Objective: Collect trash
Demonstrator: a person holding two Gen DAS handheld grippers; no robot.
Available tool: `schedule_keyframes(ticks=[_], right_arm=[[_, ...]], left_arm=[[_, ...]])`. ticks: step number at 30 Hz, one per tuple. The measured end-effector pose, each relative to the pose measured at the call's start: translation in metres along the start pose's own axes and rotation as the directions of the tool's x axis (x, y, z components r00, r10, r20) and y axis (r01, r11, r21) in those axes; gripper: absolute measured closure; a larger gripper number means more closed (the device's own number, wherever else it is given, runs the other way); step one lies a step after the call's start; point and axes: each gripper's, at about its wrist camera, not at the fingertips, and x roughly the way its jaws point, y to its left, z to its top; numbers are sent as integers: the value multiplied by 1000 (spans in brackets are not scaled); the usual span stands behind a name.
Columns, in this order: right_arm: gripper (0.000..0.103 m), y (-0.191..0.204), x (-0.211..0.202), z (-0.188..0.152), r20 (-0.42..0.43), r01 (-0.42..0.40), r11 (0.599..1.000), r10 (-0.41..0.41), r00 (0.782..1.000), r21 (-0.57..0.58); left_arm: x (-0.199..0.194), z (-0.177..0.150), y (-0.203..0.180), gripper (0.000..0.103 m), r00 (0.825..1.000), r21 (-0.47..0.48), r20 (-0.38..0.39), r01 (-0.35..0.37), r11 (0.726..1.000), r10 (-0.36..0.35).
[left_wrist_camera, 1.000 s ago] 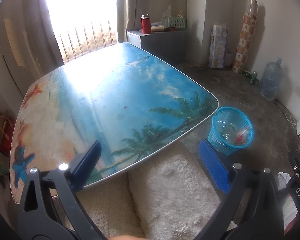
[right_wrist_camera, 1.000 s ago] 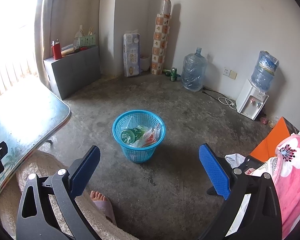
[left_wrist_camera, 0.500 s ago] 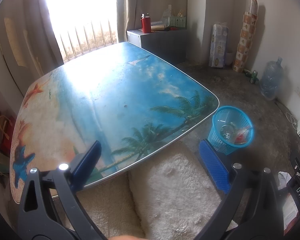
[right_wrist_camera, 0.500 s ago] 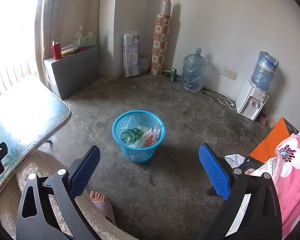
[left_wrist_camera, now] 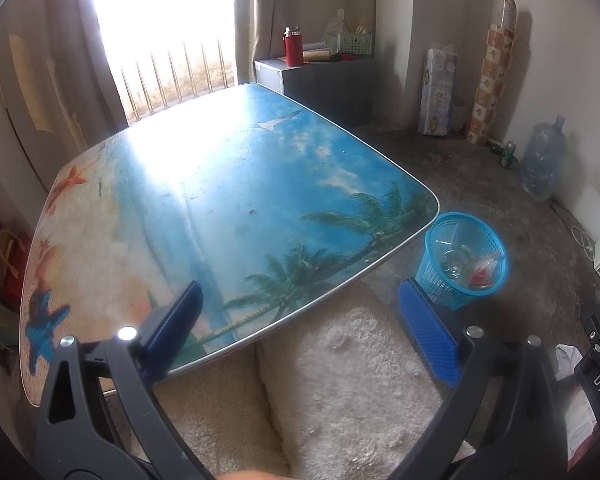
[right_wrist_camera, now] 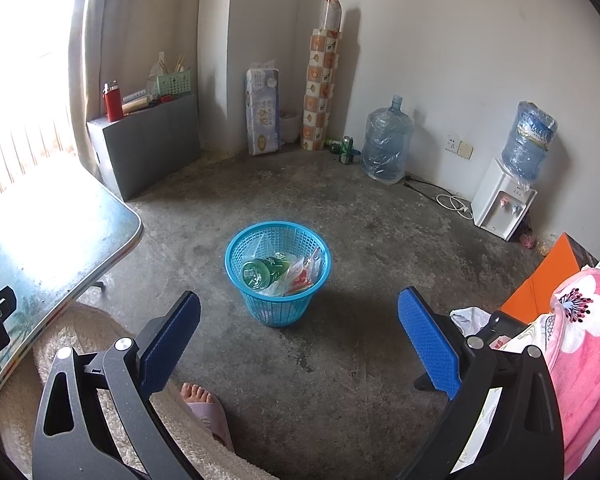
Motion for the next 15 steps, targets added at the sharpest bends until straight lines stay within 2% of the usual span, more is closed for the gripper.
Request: schedule_keyframes(ticks=[15], right_arm=[[7,-2,-1,0,0,0,1000,0,1000,4]], left_arm=[[0,0,0,9,1000,-3,-2,-2,1000,2]])
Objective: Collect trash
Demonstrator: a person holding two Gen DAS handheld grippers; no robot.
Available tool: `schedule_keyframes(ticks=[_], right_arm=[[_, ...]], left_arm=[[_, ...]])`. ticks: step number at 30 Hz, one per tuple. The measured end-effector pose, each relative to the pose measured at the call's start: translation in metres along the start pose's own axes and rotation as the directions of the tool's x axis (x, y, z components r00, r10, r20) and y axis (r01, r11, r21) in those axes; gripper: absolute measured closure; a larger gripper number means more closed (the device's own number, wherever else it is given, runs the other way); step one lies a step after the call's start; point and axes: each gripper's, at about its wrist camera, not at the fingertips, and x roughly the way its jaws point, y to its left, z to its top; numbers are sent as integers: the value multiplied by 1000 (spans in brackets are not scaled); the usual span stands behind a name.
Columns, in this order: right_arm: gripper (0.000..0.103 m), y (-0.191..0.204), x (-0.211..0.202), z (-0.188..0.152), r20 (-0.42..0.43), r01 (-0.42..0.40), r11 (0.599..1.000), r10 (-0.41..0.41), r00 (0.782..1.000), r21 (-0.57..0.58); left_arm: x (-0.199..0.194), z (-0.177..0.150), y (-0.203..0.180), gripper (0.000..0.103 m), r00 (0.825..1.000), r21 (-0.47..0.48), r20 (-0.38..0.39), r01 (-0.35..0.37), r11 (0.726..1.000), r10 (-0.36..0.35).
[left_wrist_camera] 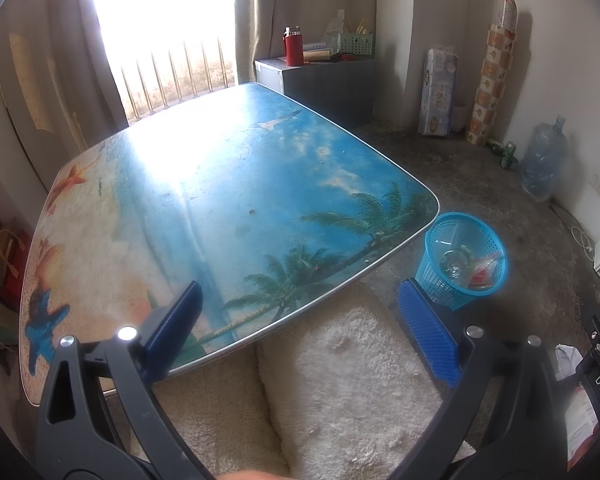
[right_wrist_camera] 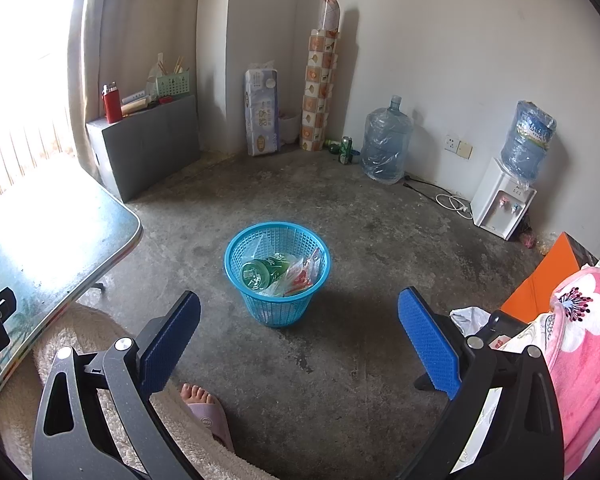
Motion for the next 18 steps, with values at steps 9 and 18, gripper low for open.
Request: schedule_keyframes(ticks=[9,18], right_arm=[[7,0,-1,-1,-1,0,1000,0,1000,-1],[7,-1,-2,0,0,1,1000,-1,1000,2]], left_arm=[[0,0,0,9,1000,0,-1,0,1000,0],[0,0,1,9,1000,-1,-2,0,1000,0]])
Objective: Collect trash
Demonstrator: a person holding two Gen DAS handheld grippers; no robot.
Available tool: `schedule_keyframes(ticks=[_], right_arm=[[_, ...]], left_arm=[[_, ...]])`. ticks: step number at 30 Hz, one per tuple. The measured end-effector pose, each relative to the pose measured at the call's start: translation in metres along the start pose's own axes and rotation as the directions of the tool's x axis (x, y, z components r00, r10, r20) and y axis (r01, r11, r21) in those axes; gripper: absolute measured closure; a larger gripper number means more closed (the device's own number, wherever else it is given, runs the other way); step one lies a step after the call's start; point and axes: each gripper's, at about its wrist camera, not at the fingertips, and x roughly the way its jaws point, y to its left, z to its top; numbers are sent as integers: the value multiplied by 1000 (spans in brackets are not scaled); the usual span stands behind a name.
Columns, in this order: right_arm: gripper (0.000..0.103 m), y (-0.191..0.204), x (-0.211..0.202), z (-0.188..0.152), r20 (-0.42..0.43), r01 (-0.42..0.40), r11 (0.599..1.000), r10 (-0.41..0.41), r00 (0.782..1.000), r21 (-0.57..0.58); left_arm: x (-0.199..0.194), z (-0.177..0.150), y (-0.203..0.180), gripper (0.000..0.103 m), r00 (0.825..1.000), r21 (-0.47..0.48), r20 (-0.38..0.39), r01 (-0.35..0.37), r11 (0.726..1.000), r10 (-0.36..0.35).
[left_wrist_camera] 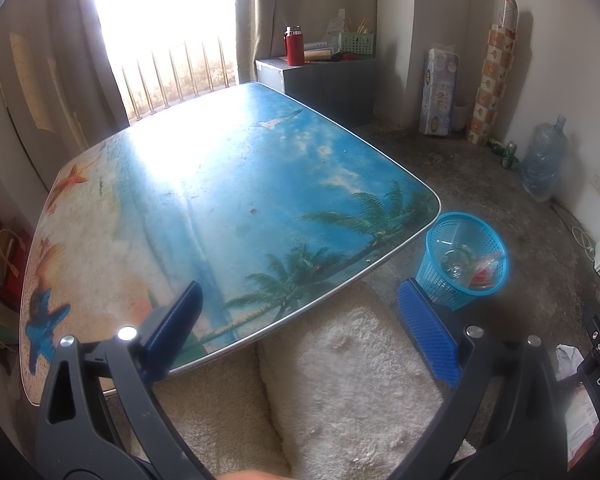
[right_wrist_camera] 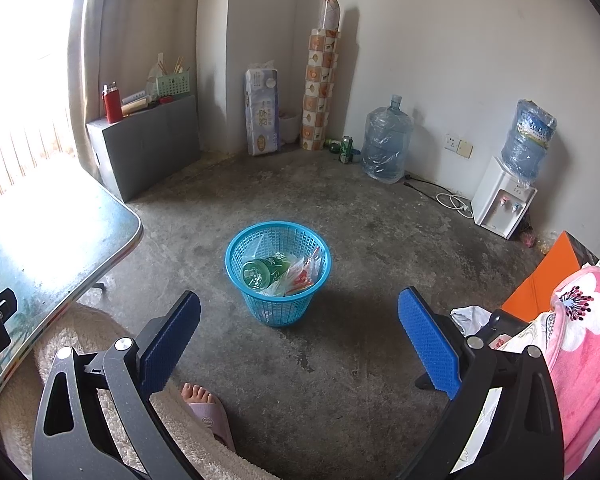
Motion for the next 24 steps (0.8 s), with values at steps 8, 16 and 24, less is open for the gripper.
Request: schedule_keyframes(ticks=[8,16,24], right_arm=[[7,2,0,0,-1,1,1000,-1,1000,3],[7,5,-1,-1,-4,-1,1000,1,1000,4],[7,6,-1,-2,-5,-2,1000,2,1000,6]], left_arm=[[0,1,0,9,1000,1,0,0,1000,0],[0,0,0,9,1000,0,-1,0,1000,0],[0,0,1,9,1000,-3,0,-3,1000,3]])
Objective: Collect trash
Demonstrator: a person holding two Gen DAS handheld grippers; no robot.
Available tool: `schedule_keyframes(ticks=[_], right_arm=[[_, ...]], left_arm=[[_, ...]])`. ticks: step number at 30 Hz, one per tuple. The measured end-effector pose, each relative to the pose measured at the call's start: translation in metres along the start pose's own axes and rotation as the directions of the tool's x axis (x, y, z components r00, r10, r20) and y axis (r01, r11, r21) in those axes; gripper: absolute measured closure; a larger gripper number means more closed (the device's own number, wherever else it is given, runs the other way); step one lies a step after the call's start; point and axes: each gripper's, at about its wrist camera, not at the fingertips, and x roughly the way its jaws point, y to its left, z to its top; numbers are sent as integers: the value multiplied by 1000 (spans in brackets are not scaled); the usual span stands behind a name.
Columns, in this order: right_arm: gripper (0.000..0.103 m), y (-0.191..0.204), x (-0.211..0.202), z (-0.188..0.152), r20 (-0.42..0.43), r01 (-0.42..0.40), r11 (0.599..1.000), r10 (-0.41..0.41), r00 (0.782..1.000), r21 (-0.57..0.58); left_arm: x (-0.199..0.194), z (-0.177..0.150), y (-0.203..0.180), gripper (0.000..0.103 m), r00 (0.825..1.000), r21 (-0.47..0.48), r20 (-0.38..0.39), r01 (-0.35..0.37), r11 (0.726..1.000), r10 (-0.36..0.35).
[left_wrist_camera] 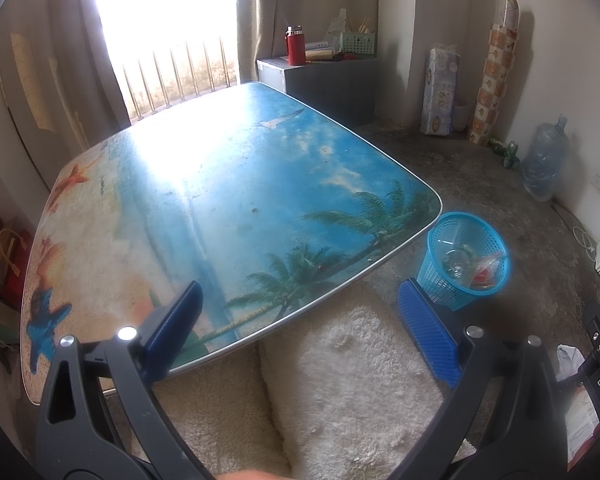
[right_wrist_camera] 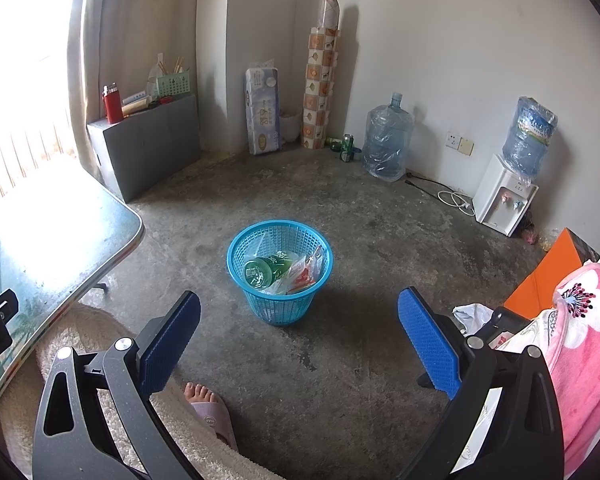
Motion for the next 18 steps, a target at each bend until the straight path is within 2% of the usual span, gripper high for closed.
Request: schedule_keyframes(ticks=[18], right_arm=[[7,0,0,-2,1,1,1000,-1,1000,4]], left_arm=[[0,-1,0,9,1000,-1,-1,-2,1000,2]])
